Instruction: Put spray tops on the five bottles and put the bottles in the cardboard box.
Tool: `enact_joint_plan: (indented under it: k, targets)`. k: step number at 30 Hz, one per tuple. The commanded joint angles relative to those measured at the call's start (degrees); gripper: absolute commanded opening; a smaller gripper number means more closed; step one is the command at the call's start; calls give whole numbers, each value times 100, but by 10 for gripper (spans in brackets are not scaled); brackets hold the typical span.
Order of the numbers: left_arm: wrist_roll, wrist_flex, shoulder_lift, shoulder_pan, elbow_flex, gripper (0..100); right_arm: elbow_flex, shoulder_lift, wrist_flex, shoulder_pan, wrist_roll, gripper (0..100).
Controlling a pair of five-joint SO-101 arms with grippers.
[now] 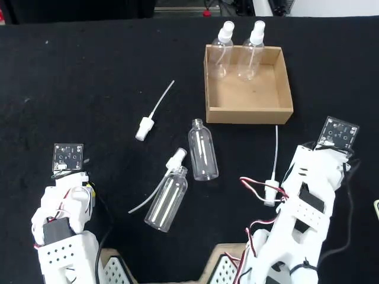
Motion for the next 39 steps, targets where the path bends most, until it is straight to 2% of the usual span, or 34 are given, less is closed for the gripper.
enact_joint_plan:
  k: [1,39]
  targets:
    - [-44,35,-35,-66,136,177,-673,31,-141,-88,62,349]
    - [-44,35,-35,-66,136,177,-242,31,-149,-79,44,349]
